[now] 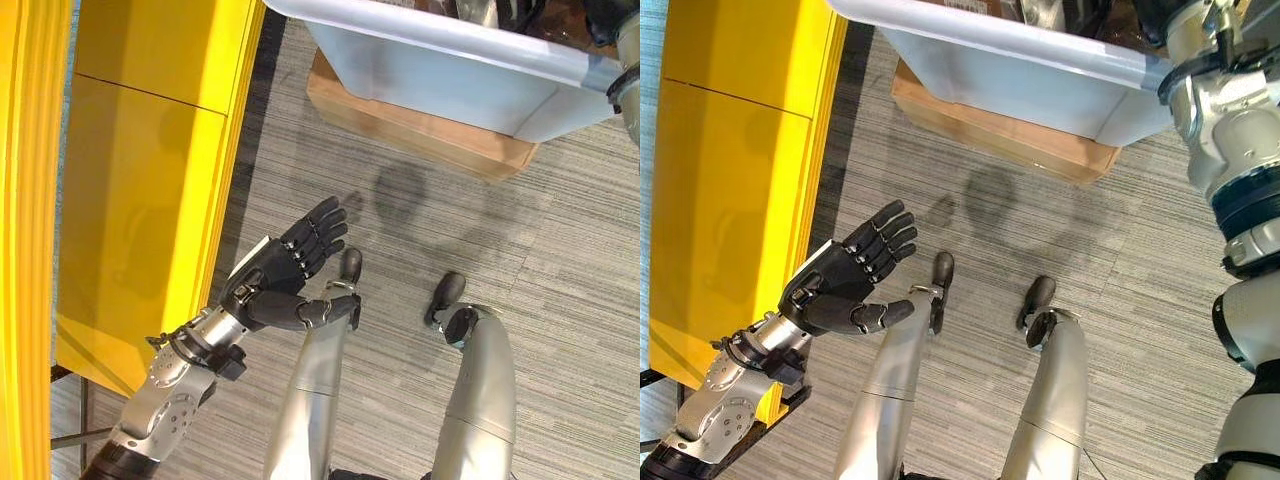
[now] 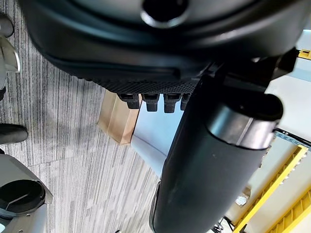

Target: Move parts from the plastic box to the shelf.

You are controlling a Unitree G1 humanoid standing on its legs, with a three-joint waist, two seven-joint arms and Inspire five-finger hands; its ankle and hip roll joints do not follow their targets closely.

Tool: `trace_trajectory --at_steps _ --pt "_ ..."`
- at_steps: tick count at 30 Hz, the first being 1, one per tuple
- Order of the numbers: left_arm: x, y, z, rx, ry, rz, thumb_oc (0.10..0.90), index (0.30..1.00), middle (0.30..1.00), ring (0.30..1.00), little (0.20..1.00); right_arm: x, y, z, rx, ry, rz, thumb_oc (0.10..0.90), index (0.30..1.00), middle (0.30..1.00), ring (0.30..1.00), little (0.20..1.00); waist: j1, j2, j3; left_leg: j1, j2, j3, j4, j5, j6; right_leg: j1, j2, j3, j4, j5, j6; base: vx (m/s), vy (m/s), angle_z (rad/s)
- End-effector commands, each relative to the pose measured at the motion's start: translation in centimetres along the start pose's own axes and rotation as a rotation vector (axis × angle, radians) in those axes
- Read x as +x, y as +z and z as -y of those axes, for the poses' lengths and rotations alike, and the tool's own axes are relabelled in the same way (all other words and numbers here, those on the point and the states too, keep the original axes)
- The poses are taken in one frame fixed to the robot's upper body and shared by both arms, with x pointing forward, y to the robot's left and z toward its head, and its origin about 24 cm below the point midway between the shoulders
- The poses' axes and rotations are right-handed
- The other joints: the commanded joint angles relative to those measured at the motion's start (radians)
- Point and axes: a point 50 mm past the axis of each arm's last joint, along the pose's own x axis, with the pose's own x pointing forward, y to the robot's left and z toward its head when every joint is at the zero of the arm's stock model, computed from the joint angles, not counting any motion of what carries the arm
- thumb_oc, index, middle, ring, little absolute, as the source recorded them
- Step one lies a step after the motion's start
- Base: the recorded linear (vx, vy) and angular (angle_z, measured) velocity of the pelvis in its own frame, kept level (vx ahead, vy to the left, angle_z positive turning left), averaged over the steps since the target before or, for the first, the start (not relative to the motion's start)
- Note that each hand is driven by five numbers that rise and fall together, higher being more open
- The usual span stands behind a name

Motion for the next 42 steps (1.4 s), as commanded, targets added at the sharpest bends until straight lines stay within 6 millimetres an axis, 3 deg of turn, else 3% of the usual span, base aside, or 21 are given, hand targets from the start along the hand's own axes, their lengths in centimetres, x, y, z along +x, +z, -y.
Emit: trace_trajectory --at_steps 1,5,13,20,31,33,35,38,42 --pt "1.5 4.3 2.5 0.020 -0.153 0.259 0.900 1.000 1.000 1.000 1.000 -0.5 5.1 -2.0 0.086 0.163 0.234 0.900 1.000 1.000 1.000 1.000 0.041 0.059 -0.007 -0.003 0.042 -0.065 -0.023 -0.095 0.021 0.039 -0.029 0.044 0.066 -0.142 0.004 -0.01 0.006 0.04" --pt "1.6 4.6 2.4 0.033 -0.169 0.265 0.900 1.000 1.000 1.000 1.000 -0.5 5.9 -2.1 0.057 0.183 0.274 0.900 1.000 1.000 1.000 1.000 0.046 0.046 -0.007 -0.016 0.049 -0.074 -0.030 -0.084 0.020 0.034 -0.031 0.035 0.059 -0.133 0.007 -0.02 0.004 0.04" --pt "1.8 5.2 2.2 0.074 -0.172 0.287 0.900 1.000 1.000 1.000 1.000 -0.5 6.3 -1.9 -0.213 0.105 0.337 0.900 1.000 1.000 1.000 1.000 0.053 0.018 -0.007 -0.022 0.065 -0.086 -0.044 -0.072 0.028 0.049 -0.036 0.013 0.040 -0.118 0.013 -0.01 0.016 0.03" --pt "2.3 5.6 2.0 0.083 -0.167 0.307 0.900 1.000 1.000 1.000 1.000 -0.2 6.6 -1.7 -0.256 0.016 0.332 0.900 1.000 1.000 1.000 1.000 0.063 0.007 -0.007 -0.008 0.068 -0.093 -0.066 -0.062 0.032 0.078 -0.040 -0.005 0.021 -0.110 0.022 0.00 0.033 0.01" --pt "3.7 5.0 2.4 0.085 -0.162 0.325 0.900 1.000 1.000 1.000 1.000 0.2 10.2 -1.7 0.328 -0.066 0.130 0.900 1.000 1.000 1.000 1.000 0.087 0.009 -0.007 0.043 0.052 -0.096 -0.129 -0.042 0.037 0.146 -0.040 -0.029 -0.022 -0.103 0.031 0.01 0.032 0.03" --pt "4.5 4.5 3.1 0.085 -0.152 0.328 0.900 1.000 1.000 1.000 1.000 0.6 11.9 -0.8 0.510 -0.094 0.056 0.900 1.000 1.000 1.000 1.000 0.089 0.008 -0.007 0.076 0.049 -0.094 -0.165 -0.029 0.036 0.181 -0.029 -0.037 -0.050 -0.099 0.033 0.02 0.061 0.07" --pt "5.0 4.3 3.3 0.084 -0.142 0.328 0.900 1.000 1.000 1.000 1.000 0.7 12.6 -0.6 0.566 -0.101 0.033 0.900 1.000 1.000 1.000 1.000 0.091 0.007 -0.007 0.096 0.048 -0.092 -0.185 -0.024 0.037 0.202 -0.027 -0.043 -0.066 -0.097 0.034 0.02 0.043 0.05" --pt "5.3 4.2 3.4 0.089 -0.135 0.324 0.900 1.000 1.000 1.000 1.000 0.8 12.9 -0.4 0.626 -0.106 -0.005 0.900 1.000 1.000 1.000 1.000 0.092 0.005 -0.007 0.112 0.048 -0.093 -0.200 -0.017 0.036 0.218 -0.025 -0.045 -0.078 -0.094 0.036 0.01 0.037 0.06" --pt "6.5 4.0 3.8 0.095 -0.108 0.327 0.900 1.000 1.000 1.000 1.000 0.4 13.0 -1.3 0.872 -0.109 -0.191 0.900 1.000 1.000 1.000 1.000 0.085 -0.002 -0.007 0.144 0.051 -0.087 -0.244 -0.001 0.034 0.253 -0.014 -0.049 -0.122 -0.079 0.046 0.01 0.061 0.06"
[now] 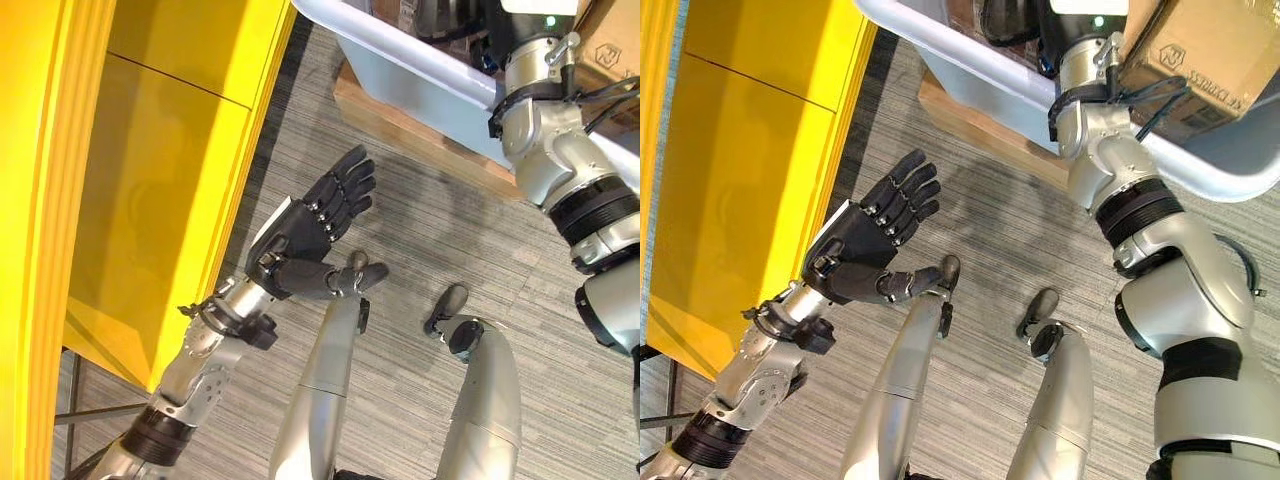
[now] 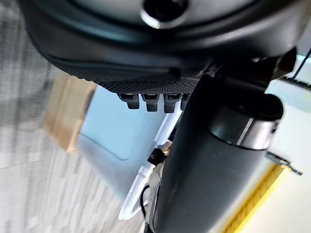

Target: Move parts from the plastic box to the shelf.

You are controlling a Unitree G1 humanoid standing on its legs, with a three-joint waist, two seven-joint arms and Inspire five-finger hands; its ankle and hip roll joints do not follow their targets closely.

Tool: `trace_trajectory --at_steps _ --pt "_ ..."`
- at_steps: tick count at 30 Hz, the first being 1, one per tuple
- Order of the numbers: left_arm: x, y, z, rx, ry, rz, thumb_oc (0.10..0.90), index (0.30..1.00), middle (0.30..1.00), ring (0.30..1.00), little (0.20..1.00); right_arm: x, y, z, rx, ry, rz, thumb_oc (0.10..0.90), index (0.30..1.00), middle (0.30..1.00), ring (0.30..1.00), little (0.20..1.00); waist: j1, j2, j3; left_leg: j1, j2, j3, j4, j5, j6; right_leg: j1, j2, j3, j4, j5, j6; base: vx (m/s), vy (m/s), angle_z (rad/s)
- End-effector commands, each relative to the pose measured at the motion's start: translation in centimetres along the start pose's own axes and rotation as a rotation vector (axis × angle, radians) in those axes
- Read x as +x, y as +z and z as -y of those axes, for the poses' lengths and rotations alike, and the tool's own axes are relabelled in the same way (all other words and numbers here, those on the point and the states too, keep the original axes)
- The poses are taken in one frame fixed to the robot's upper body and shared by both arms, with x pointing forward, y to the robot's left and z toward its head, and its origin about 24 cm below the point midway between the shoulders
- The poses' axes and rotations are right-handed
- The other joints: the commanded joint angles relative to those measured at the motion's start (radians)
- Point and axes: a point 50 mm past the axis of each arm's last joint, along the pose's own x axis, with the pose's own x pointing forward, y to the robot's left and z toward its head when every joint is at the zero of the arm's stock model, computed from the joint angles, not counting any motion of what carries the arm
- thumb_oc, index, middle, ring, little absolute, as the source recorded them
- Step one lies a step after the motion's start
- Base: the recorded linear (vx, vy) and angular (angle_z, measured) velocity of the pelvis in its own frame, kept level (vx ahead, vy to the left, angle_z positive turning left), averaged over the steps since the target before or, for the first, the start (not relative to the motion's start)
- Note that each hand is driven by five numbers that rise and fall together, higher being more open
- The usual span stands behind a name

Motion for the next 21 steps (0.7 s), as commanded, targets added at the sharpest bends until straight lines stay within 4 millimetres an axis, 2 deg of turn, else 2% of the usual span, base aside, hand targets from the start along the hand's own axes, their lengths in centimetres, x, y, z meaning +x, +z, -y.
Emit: trace_trajectory --at_steps 1,3,7,11,15,18,21 --pt "2.5 2.3 1.4 0.066 -0.057 0.163 0.900 1.000 1.000 1.000 1.000 -0.1 3.8 -0.5 0.304 -0.085 -0.019 0.900 1.000 1.000 1.000 1.000 0.040 -0.040 0.011 0.064 0.070 -0.004 -0.163 -0.019 0.040 0.084 0.014 0.077 -0.003 -0.081 0.041 0.00 0.047 0.00" --pt "3.4 2.0 1.0 0.071 -0.040 0.168 0.900 1.000 1.000 1.000 1.000 -0.1 3.7 -0.8 0.372 -0.090 -0.079 0.900 1.000 1.000 1.000 1.000 0.030 -0.052 0.011 0.071 0.078 -0.001 -0.169 -0.018 0.039 0.092 0.023 0.079 -0.011 -0.079 0.039 -0.01 0.039 -0.02" --pt "5.5 1.7 0.6 0.098 -0.006 0.175 0.900 1.000 1.000 1.000 1.000 0.2 4.2 -0.8 0.371 -0.083 -0.082 0.900 1.000 1.000 1.000 1.000 0.009 -0.082 0.011 0.093 0.098 0.003 -0.201 -0.008 0.032 0.121 0.043 0.084 -0.051 -0.068 0.040 -0.03 0.011 -0.09" --pt "8.3 2.0 0.4 0.118 0.020 0.175 0.900 1.000 1.000 1.000 1.000 0.3 5.1 -1.3 0.382 -0.054 -0.096 0.900 1.000 1.000 1.000 1.000 -0.017 -0.113 0.011 0.121 0.116 0.008 -0.225 0.002 0.026 0.151 0.061 0.091 -0.089 -0.053 0.043 -0.03 0.013 -0.04" --pt "10.2 2.6 0.5 0.136 0.041 0.176 0.900 1.000 1.000 1.000 1.000 0.3 5.3 -1.7 0.426 -0.035 -0.127 0.900 1.000 1.000 1.000 1.000 -0.034 -0.129 0.011 0.139 0.123 0.016 -0.238 0.003 0.024 0.172 0.068 0.096 -0.115 -0.042 0.047 -0.01 0.002 -0.05" --pt "11.4 3.0 0.6 0.149 0.051 0.176 0.900 1.000 1.000 1.000 1.000 0.6 5.9 -1.3 0.337 -0.054 -0.061 0.900 1.000 1.000 1.000 1.000 -0.046 -0.139 0.011 0.151 0.127 0.023 -0.245 0.005 0.021 0.184 0.072 0.099 -0.131 -0.032 0.051 -0.02 0.000 -0.02" --pt "12.6 3.4 0.8 0.159 0.053 0.173 0.900 1.000 1.000 1.000 1.000 1.1 7.1 -0.3 0.111 -0.096 0.085 0.900 1.000 1.000 1.000 1.000 -0.057 -0.152 0.011 0.169 0.135 0.030 -0.254 0.007 0.019 0.206 0.074 0.099 -0.159 -0.016 0.059 -0.03 -0.013 -0.09"
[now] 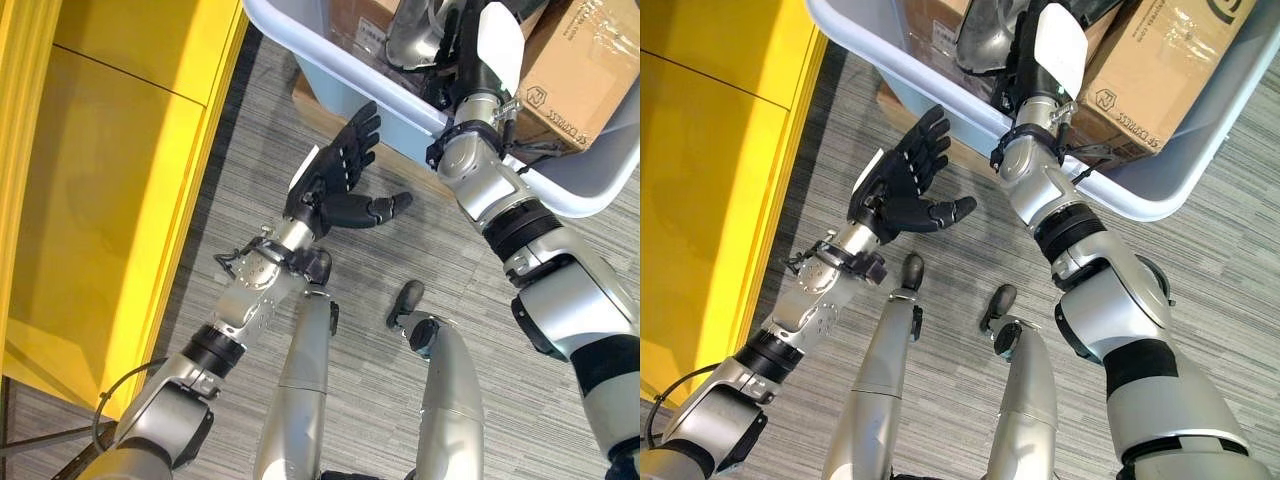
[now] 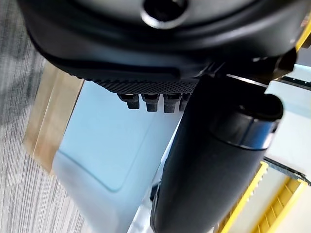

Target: Move parts from the plastic box to the shelf.

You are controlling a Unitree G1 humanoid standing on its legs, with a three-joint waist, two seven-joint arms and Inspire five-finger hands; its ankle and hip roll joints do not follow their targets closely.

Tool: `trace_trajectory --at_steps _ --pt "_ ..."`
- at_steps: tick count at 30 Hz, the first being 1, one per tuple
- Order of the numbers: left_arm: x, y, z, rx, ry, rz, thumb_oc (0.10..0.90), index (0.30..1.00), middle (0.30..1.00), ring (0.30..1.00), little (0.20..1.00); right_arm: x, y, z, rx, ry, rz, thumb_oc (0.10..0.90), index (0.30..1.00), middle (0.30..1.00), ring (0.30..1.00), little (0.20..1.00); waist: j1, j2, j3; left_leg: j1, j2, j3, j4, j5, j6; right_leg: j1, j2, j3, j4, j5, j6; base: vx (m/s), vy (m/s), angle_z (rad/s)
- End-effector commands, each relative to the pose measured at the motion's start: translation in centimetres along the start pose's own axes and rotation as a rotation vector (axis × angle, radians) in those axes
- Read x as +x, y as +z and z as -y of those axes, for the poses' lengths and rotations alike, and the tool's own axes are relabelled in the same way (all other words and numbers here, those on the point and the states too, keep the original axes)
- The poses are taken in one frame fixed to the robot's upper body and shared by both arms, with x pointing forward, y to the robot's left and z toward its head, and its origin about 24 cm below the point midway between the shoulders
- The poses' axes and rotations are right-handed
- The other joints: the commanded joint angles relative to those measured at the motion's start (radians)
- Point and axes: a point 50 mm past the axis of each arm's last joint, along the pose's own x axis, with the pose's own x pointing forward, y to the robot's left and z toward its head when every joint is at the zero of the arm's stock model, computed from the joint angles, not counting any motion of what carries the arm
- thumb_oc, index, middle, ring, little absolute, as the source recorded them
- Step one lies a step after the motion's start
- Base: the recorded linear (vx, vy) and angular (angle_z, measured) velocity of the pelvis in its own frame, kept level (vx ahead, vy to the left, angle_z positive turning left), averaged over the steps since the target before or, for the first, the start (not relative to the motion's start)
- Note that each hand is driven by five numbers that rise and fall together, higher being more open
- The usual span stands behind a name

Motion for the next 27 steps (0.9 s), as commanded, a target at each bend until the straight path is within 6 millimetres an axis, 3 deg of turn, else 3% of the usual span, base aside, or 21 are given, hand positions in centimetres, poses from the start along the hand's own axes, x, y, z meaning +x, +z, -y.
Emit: trace_trajectory --at_steps 1,7,10,12,15,18,27 --pt "2.7 5.2 3.7 0.013 -0.146 0.234 0.900 1.000 1.000 1.000 1.000 1.3 6.0 2.6 -0.139 -0.131 0.292 0.900 1.000 1.000 1.000 1.000 0.009 -0.008 -0.014 0.096 0.084 0.030 -0.163 -0.027 0.025 0.122 0.008 0.111 -0.025 -0.089 0.060 -0.02 0.000 -0.06" --pt "3.3 5.1 3.4 0.028 -0.149 0.226 0.900 1.000 1.000 1.000 1.000 1.6 7.9 3.8 -0.579 -0.220 0.527 0.900 1.000 1.000 1.000 1.000 0.003 -0.034 -0.014 0.123 0.090 0.030 -0.179 -0.021 0.022 0.163 0.012 0.106 -0.079 -0.060 0.075 -0.01 -0.018 -0.01" --pt "3.3 5.0 3.3 0.037 -0.154 0.226 0.900 1.000 1.000 1.000 1.000 1.7 7.8 3.8 -0.596 -0.229 0.511 0.900 1.000 1.000 1.000 1.000 0.005 -0.045 -0.014 0.131 0.096 0.031 -0.187 -0.017 0.021 0.177 0.015 0.104 -0.098 -0.051 0.078 -0.01 -0.031 -0.08" --pt "3.3 5.0 3.3 0.040 -0.157 0.225 0.900 1.000 1.000 1.000 1.000 1.6 7.0 3.5 -0.404 -0.215 0.415 0.900 1.000 1.000 1.000 1.000 0.004 -0.053 -0.014 0.142 0.101 0.032 -0.196 -0.014 0.020 0.189 0.018 0.105 -0.111 -0.045 0.079 0.00 -0.011 -0.05" --pt "3.3 5.1 3.9 0.042 -0.149 0.230 0.900 1.000 1.000 1.000 1.000 0.8 6.4 2.4 0.097 -0.176 0.191 0.900 1.000 1.000 1.000 1.000 -0.005 -0.061 -0.014 0.161 0.103 0.040 -0.201 -0.020 0.020 0.210 0.026 0.114 -0.127 -0.043 0.076 0.02 0.029 -0.01" --pt "3.4 5.5 4.3 0.043 -0.134 0.234 0.900 1.000 1.000 1.000 1.000 0.7 6.2 2.0 0.317 -0.138 0.079 0.900 1.000 1.000 1.000 1.000 -0.009 -0.059 -0.014 0.174 0.100 0.047 -0.202 -0.025 0.020 0.221 0.028 0.118 -0.130 -0.045 0.074 0.02 0.056 -0.02" --pt "4.5 6.9 5.2 0.019 -0.098 0.248 0.900 1.000 1.000 1.000 1.000 1.0 5.5 1.5 0.548 -0.044 -0.049 0.900 1.000 1.000 1.000 1.000 -0.020 -0.041 -0.014 0.208 0.086 0.069 -0.207 -0.033 0.020 0.242 0.014 0.125 -0.139 -0.043 0.075 0.01 0.089 -0.03"
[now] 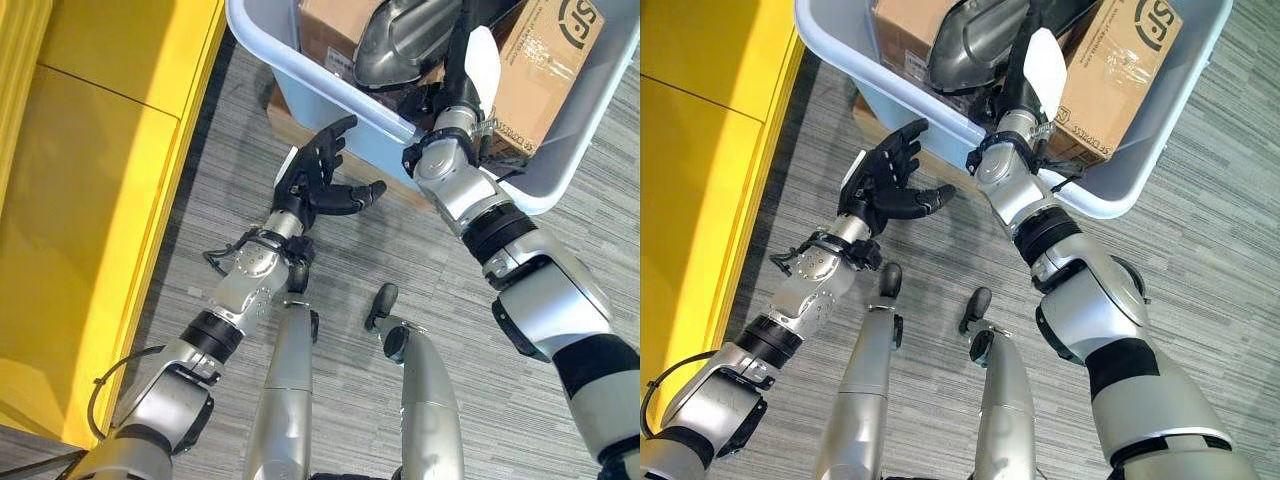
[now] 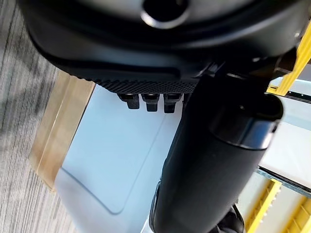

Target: Move parts from the plastic box to the shelf.

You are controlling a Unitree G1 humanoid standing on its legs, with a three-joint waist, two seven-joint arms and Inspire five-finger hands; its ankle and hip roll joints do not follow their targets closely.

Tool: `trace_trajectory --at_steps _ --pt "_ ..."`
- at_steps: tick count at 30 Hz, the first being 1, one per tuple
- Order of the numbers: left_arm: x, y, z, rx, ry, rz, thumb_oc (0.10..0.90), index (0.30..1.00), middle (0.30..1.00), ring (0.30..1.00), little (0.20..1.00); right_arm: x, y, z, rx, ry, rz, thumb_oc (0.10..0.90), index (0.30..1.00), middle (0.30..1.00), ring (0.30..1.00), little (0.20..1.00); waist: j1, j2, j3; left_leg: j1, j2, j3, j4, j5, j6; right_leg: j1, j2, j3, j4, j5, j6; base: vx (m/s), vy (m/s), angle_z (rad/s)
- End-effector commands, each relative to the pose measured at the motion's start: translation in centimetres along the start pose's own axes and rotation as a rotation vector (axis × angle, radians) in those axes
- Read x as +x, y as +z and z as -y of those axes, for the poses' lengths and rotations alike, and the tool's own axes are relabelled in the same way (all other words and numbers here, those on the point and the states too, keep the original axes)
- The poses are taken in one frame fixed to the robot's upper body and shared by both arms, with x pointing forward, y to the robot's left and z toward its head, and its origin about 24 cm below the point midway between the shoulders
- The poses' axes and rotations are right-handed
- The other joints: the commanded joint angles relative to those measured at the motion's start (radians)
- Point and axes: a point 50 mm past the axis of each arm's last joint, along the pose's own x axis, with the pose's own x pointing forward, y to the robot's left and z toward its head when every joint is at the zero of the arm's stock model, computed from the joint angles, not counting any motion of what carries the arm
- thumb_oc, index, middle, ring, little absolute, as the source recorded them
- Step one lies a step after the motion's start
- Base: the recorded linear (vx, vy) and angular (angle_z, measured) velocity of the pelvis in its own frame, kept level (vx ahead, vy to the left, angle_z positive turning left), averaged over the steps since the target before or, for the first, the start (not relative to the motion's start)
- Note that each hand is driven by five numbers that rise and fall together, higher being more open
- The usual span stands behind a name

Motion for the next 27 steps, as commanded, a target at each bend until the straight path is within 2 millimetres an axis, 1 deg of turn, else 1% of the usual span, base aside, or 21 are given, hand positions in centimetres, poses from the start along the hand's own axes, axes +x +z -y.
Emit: trace_trajectory --at_steps 1,2,4,5,7,9,10,12,13,14,16,19,21,27 --pt "2.2 8.8 7.4 -0.057 -0.241 0.365 0.900 1.000 1.000 1.000 1.000 1.3 5.5 2.0 0.215 -0.035 0.134 0.900 1.000 1.000 1.000 1.000 0.020 0.040 -0.013 0.101 0.070 0.039 -0.115 -0.070 -0.001 0.125 -0.017 0.107 0.007 -0.127 0.055 0.01 0.100 0.00" --pt "2.4 9.1 7.3 -0.070 -0.232 0.366 0.900 1.000 1.000 1.000 1.000 1.3 5.2 1.9 0.256 -0.025 0.106 0.900 1.000 1.000 1.000 1.000 0.017 0.041 -0.013 0.105 0.069 0.042 -0.118 -0.069 -0.001 0.127 -0.018 0.108 0.005 -0.124 0.055 0.01 0.106 0.00" --pt "2.6 9.3 7.4 -0.068 -0.228 0.361 0.900 1.000 1.000 1.000 1.000 1.2 5.1 1.7 0.280 -0.007 0.091 0.900 1.000 1.000 1.000 1.000 0.015 0.042 -0.013 0.108 0.069 0.044 -0.121 -0.068 -0.002 0.127 -0.019 0.110 0.002 -0.123 0.055 0.01 0.129 0.01" --pt "3.2 9.9 7.8 -0.082 -0.219 0.362 0.900 1.000 1.000 1.000 1.000 1.0 5.0 1.1 0.288 0.021 0.074 0.900 1.000 1.000 1.000 1.000 0.006 0.038 -0.013 0.119 0.072 0.052 -0.142 -0.058 -0.005 0.138 -0.019 0.113 -0.027 -0.107 0.059 0.01 0.172 0.04" --pt "3.5 10.5 8.1 -0.087 -0.198 0.375 0.900 1.000 1.000 1.000 1.000 0.9 4.5 0.8 0.320 0.029 0.038 0.900 1.000 1.000 1.000 1.000 -0.001 0.034 -0.013 0.128 0.076 0.063 -0.160 -0.050 -0.005 0.148 -0.021 0.112 -0.052 -0.094 0.062 0.00 0.133 0.05" --pt "3.8 10.8 8.2 -0.088 -0.187 0.379 0.900 1.000 1.000 1.000 1.000 0.7 4.2 0.3 0.404 0.063 -0.023 0.900 1.000 1.000 1.000 1.000 -0.004 0.031 -0.013 0.131 0.079 0.068 -0.167 -0.046 -0.006 0.151 -0.022 0.113 -0.062 -0.087 0.064 0.00 0.064 -0.02" --pt "4.0 11.0 8.3 -0.091 -0.177 0.380 0.900 1.000 1.000 1.000 1.000 0.7 3.7 0.2 0.474 0.064 -0.081 0.900 1.000 1.000 1.000 1.000 -0.006 0.031 -0.013 0.134 0.080 0.071 -0.173 -0.044 -0.006 0.154 -0.023 0.114 -0.067 -0.083 0.063 0.00 0.059 -0.05" --pt "4.1 11.4 8.4 -0.081 -0.165 0.382 0.900 1.000 1.000 1.000 1.000 0.7 3.4 0.1 0.499 0.094 -0.072 0.900 1.000 1.000 1.000 1.000 -0.009 0.031 -0.013 0.136 0.080 0.075 -0.178 -0.041 -0.007 0.159 -0.022 0.115 -0.076 -0.079 0.063 0.00 0.056 -0.03" --pt "4.4 11.6 8.4 -0.087 -0.158 0.386 0.900 1.000 1.000 1.000 1.000 0.6 3.4 -0.2 0.510 0.103 -0.078 0.900 1.000 1.000 1.000 1.000 -0.010 0.030 -0.013 0.137 0.081 0.079 -0.178 -0.040 -0.008 0.162 -0.026 0.113 -0.080 -0.074 0.063 0.00 0.060 -0.01" --pt "4.6 12.1 8.7 -0.093 -0.154 0.389 0.900 1.000 1.000 1.000 1.000 0.5 3.8 -0.4 0.510 0.140 -0.034 0.900 1.000 1.000 1.000 1.000 -0.013 0.028 -0.013 0.138 0.082 0.084 -0.176 -0.040 -0.006 0.164 -0.028 0.113 -0.082 -0.070 0.062 0.00 0.047 -0.01" --pt "4.8 12.2 8.8 -0.092 -0.157 0.388 0.900 1.000 1.000 1.000 1.000 0.3 4.1 -0.7 0.533 0.177 -0.019 0.900 1.000 1.000 1.000 1.000 -0.013 0.028 -0.013 0.137 0.081 0.086 -0.174 -0.040 -0.006 0.165 -0.031 0.113 -0.084 -0.066 0.062 0.00 0.016 0.00" --pt "5.0 12.5 9.1 -0.086 -0.157 0.383 0.900 1.000 1.000 1.000 1.000 -0.2 4.0 -1.7 0.648 0.246 -0.093 0.900 1.000 1.000 1.000 1.000 -0.014 0.025 -0.013 0.138 0.079 0.088 -0.170 -0.042 -0.004 0.168 -0.034 0.110 -0.088 -0.060 0.063 0.00 0.006 0.02" --pt "5.2 12.7 9.2 -0.082 -0.155 0.386 0.900 1.000 1.000 1.000 1.000 -0.6 3.8 -2.4 0.694 0.282 -0.125 0.900 1.000 1.000 1.000 1.000 -0.015 0.022 -0.013 0.139 0.078 0.090 -0.170 -0.043 -0.002 0.170 -0.034 0.109 -0.091 -0.056 0.063 0.00 0.000 0.00" --pt "5.5 13.2 9.5 -0.071 -0.144 0.389 0.900 1.000 1.000 1.000 1.000 -1.4 3.3 -3.6 0.819 0.299 -0.226 0.900 1.000 1.000 1.000 1.000 -0.020 0.018 -0.013 0.150 0.079 0.098 -0.183 -0.038 0.000 0.183 -0.033 0.110 -0.109 -0.043 0.064 0.00 0.000 0.00"
